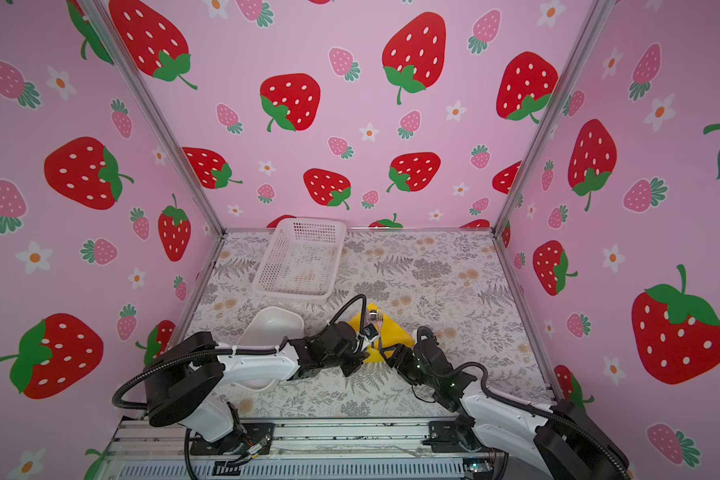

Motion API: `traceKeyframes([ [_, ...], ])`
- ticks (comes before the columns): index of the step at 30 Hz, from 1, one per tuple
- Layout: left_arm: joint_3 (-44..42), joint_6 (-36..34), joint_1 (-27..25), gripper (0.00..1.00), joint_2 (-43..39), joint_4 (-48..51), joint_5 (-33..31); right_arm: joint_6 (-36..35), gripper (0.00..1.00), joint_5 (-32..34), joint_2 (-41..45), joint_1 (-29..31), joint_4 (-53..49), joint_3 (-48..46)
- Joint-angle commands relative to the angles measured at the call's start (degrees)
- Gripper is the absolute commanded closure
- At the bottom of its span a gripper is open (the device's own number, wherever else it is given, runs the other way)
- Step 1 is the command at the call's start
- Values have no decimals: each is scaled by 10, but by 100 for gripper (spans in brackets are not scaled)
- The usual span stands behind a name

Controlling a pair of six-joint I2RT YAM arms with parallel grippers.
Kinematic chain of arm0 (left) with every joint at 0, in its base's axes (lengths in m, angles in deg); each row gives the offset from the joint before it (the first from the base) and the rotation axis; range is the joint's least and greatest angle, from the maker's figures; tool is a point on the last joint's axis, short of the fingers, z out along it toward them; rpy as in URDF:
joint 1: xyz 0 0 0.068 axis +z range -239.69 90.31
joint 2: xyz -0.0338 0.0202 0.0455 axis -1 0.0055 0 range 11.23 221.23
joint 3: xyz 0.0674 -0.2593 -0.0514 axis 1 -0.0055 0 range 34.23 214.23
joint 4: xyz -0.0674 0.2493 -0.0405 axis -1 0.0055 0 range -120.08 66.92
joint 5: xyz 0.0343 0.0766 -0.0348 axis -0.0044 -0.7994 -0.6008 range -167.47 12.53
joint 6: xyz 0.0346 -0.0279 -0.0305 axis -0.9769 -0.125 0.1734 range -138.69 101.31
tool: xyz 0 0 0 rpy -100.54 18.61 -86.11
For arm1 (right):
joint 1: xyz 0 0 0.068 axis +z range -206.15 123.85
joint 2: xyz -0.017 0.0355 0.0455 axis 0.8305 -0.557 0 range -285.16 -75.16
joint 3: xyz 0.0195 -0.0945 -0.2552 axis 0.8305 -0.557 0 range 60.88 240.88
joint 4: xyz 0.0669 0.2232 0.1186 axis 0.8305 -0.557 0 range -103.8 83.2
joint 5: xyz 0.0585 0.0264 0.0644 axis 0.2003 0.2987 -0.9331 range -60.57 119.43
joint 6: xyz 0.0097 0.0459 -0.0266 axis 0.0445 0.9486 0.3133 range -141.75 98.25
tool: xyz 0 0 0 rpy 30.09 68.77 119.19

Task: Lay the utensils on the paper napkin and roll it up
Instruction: 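Grasp the napkin corner nearest the robot with both grippers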

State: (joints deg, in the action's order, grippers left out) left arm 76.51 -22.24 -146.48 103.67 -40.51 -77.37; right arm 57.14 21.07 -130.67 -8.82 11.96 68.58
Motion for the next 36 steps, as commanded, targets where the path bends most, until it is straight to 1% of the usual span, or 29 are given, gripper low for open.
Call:
traceKeyframes([
  [1,25,12,10,70,7,-2,16,-33,28,10,5,-3,-43,23],
  [4,27,16,17,71,9,-4,24,-69,28,11,-2,-2,-70,42],
  [8,37,17,23,79,20,6,35,-99,32,13,-19,-2,-99,63],
  [9,39,18,24,80,23,7,36,-104,32,11,-23,-3,-100,66],
  [12,40,21,24,84,28,7,36,-119,37,0,-35,-3,-94,73],
  [15,43,23,28,85,33,7,35,-134,43,-7,-51,-2,-93,82],
  [19,48,25,31,85,40,12,36,-139,48,-9,-76,-3,-91,93],
  [25,51,28,33,87,49,12,38,-141,65,-16,-102,-2,-73,102],
  [27,51,28,34,88,52,13,37,-139,69,-15,-111,-3,-65,105],
  [31,54,28,36,88,56,14,39,-140,73,-16,-132,-3,-56,118],
  [36,57,28,39,88,58,11,45,-142,75,-30,-162,-3,-36,131],
])
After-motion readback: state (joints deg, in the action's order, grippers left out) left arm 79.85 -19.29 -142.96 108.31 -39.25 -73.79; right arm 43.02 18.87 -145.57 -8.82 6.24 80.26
